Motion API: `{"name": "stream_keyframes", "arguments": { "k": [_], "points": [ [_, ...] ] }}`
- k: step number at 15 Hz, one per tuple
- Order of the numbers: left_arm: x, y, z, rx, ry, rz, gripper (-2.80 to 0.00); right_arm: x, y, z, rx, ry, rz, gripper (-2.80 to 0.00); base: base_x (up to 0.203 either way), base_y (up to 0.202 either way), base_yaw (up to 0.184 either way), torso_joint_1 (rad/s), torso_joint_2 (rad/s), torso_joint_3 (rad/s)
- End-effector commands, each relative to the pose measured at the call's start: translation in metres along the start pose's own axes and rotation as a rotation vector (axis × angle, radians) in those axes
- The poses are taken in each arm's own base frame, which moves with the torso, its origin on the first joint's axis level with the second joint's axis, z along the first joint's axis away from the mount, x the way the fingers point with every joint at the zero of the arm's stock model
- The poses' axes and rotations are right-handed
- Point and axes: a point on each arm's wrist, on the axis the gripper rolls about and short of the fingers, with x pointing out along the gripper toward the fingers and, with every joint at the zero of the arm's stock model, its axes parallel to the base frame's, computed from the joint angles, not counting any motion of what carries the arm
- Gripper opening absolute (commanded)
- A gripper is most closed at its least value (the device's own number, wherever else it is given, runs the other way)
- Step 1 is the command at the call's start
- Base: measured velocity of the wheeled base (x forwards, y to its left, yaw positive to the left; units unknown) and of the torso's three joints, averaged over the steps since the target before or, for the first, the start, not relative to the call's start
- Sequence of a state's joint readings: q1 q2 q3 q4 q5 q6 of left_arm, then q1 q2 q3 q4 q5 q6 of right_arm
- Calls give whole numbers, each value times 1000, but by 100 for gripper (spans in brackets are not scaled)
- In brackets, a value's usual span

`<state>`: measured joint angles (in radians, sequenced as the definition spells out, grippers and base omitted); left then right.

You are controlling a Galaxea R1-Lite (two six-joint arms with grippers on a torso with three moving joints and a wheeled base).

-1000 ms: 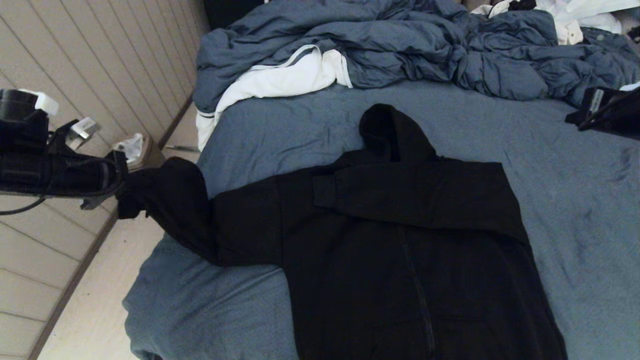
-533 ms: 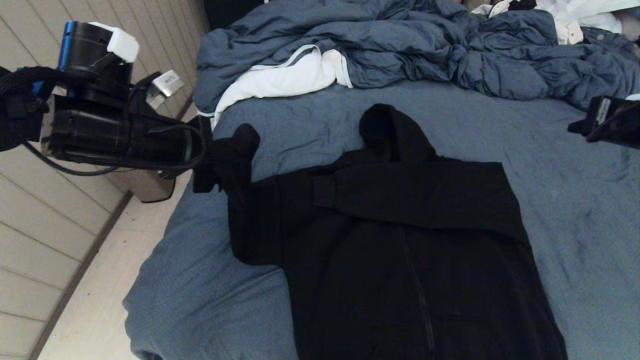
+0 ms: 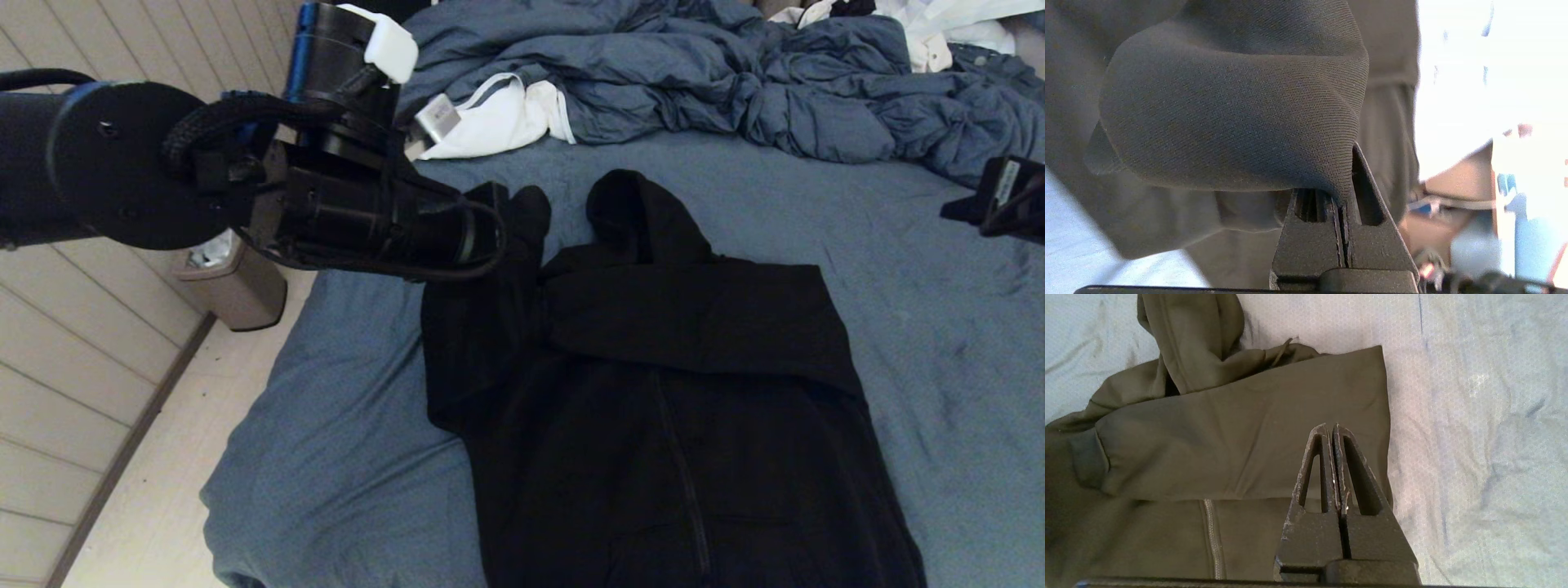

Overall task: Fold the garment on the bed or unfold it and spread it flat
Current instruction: Fold the black sweatshirt

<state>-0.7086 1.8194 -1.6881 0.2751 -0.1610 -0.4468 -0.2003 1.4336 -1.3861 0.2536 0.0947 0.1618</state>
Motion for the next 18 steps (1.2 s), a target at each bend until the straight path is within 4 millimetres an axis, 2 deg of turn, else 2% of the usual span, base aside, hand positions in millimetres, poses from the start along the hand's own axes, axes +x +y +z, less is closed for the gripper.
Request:
{"name": "stream_keyframes", "arguments": {
  "k": [1, 4, 7, 11, 18],
  "points": [
    [20, -11, -13, 14, 51, -26, -280, -2, -1, -1, 5, 1, -1, -280, 0, 0, 0, 0, 0, 0],
    [34, -38, -30, 54, 97, -88, -280, -1, -3, -2, 16, 5, -11, -280, 0, 0, 0, 0, 0, 0],
    [51, -51, -44, 75, 133, -108, -280, -1, -5, -4, 20, 12, -17, -280, 0, 0, 0, 0, 0, 0],
    [77, -51, -55, 73, 169, -97, -280, 1, -5, -6, 21, 23, -6, -280, 0, 0, 0, 0, 0, 0],
    [102, -50, -56, 72, 146, -79, -280, 1, -5, -7, 22, 25, -7, -280, 0, 0, 0, 0, 0, 0]
  ]
}}
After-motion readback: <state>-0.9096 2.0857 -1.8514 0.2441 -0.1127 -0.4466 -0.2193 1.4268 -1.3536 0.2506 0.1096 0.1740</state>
